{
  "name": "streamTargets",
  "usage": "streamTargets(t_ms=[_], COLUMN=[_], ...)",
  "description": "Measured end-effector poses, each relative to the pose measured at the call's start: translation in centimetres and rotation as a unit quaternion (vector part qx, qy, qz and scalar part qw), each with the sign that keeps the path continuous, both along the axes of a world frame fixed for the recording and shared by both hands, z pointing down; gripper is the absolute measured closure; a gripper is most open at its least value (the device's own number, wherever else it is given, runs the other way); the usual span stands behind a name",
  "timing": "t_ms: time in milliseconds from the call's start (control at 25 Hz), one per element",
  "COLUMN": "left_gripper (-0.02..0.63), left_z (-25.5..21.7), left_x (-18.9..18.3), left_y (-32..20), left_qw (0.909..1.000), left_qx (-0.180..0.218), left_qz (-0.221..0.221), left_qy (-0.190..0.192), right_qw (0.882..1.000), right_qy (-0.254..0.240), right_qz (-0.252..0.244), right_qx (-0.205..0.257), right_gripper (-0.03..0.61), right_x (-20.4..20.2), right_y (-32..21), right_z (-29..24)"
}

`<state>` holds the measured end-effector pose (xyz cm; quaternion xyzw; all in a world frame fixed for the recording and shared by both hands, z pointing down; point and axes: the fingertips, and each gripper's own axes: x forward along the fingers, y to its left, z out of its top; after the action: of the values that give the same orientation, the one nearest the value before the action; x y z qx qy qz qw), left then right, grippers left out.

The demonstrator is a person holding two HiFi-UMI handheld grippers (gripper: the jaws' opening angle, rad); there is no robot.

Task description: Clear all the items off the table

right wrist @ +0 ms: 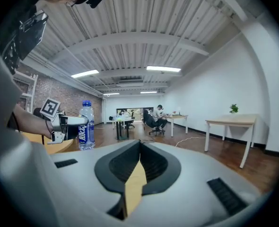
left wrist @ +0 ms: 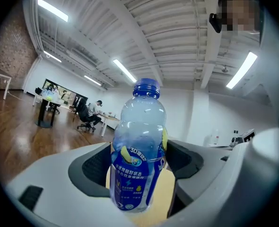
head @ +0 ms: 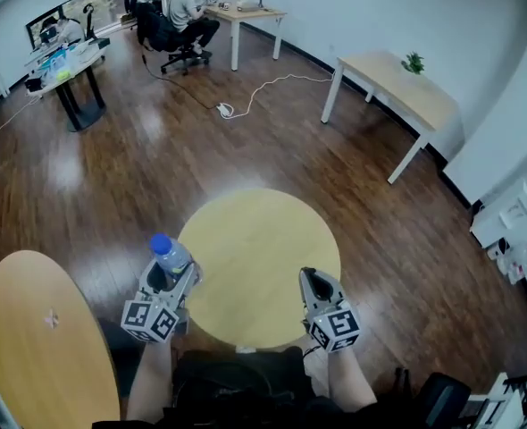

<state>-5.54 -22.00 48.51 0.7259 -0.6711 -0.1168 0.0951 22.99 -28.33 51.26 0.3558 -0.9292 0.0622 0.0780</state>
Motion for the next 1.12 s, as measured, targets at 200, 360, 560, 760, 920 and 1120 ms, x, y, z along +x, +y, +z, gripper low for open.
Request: streamTargets(t_ms=[200, 360, 560, 760, 920, 1120], left_gripper=[0.256, 0.256, 0.256, 0.256, 0.256, 0.256], left_z=[2.2, 3.9, 6.8, 10.1, 12.9, 14.7], left_x=[4.5, 6.1, 6.8, 7.5, 7.6, 7.7], left_y=[-4.9, -7.4, -9.5, -12.0, -13.3, -14.0], left_qw=[0.9970, 0.9934, 0.9891, 0.9843, 0.9803, 0.9762], left_qx=[-0.022, -0.044, -0.075, -0.101, -0.123, -0.134], left_qz=[0.074, 0.106, 0.126, 0.144, 0.153, 0.165], left_qy=[0.004, 0.010, 0.011, -0.015, -0.021, -0.044], right_qw=[0.997, 0.995, 0.989, 0.984, 0.980, 0.976], right_qy=[-0.006, -0.001, 0.019, 0.042, 0.049, 0.050], right_qz=[0.070, 0.091, 0.119, 0.128, 0.142, 0.152], right_qx=[-0.022, -0.046, -0.081, -0.114, -0.132, -0.150], right_gripper=[0.574, 0.574, 0.574, 0.574, 0.574, 0.574], right_x=[5.2, 6.5, 8.1, 8.4, 8.4, 8.0], right_y=[-1.0, -0.5, 0.9, 1.5, 1.6, 1.1], right_z=[2.2, 4.1, 6.0, 8.0, 9.7, 10.9])
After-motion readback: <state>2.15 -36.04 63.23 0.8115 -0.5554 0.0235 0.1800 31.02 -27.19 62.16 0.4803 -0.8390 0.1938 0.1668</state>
